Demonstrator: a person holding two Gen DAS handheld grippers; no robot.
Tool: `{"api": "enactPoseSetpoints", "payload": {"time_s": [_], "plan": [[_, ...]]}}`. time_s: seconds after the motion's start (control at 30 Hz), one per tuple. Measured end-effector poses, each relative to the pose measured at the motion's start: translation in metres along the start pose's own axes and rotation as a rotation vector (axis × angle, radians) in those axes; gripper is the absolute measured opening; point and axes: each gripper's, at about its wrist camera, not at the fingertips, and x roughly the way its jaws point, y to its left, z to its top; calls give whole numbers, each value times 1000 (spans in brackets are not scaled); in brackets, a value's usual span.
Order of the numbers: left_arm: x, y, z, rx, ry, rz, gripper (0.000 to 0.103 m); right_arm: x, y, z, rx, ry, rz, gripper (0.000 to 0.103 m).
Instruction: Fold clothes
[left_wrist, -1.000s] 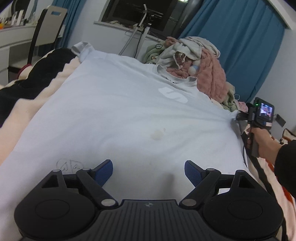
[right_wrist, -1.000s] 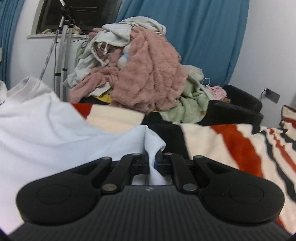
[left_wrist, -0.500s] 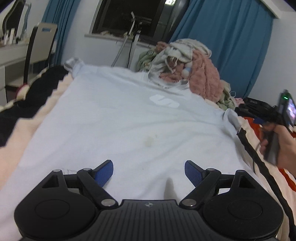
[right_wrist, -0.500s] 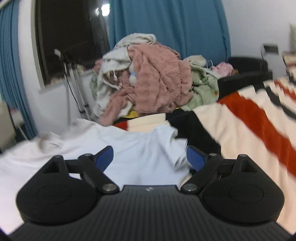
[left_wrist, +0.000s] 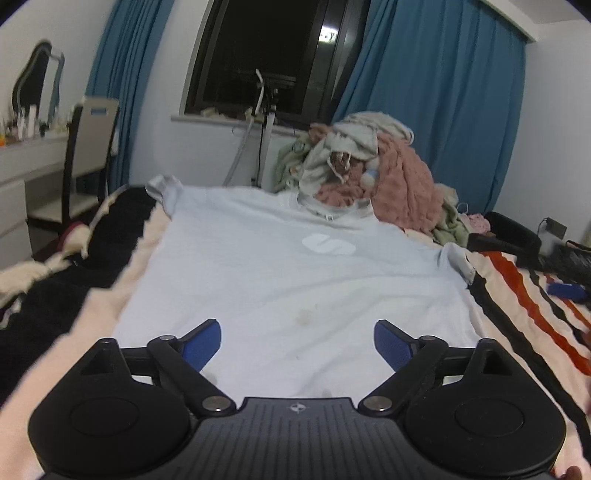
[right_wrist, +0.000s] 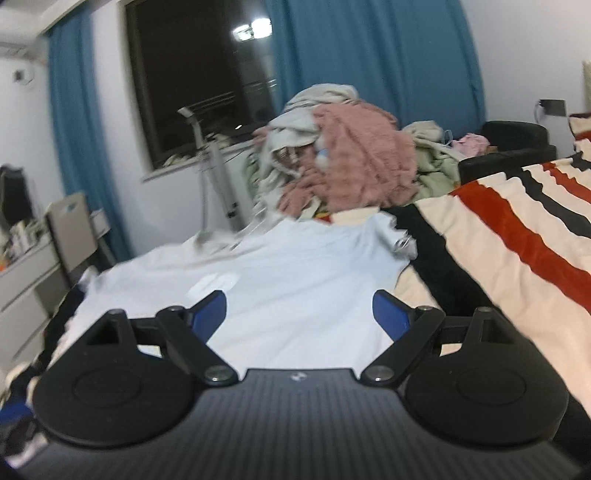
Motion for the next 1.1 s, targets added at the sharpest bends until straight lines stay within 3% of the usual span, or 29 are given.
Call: {"api": "enactPoseSetpoints", "payload": {"time_s": [0.17,0.33,0.53,0.97,1.1], "plan": [[-16,1,2,-1,-12,14,100,-46,25,-34,18,9,44,87],[-30,-1,2,19,-21,40,103,-62,39,-46,25,16,85,87],[-36,-2,2,27,-26,61,103,-66,38,-45,38,7,88,87],[-27,4,0,16,40,75,103,-60,39,-47,29,23,64,87],[-25,7,-1,-4,56,71,103,-53,32,-44,81,21,81,87]]}}
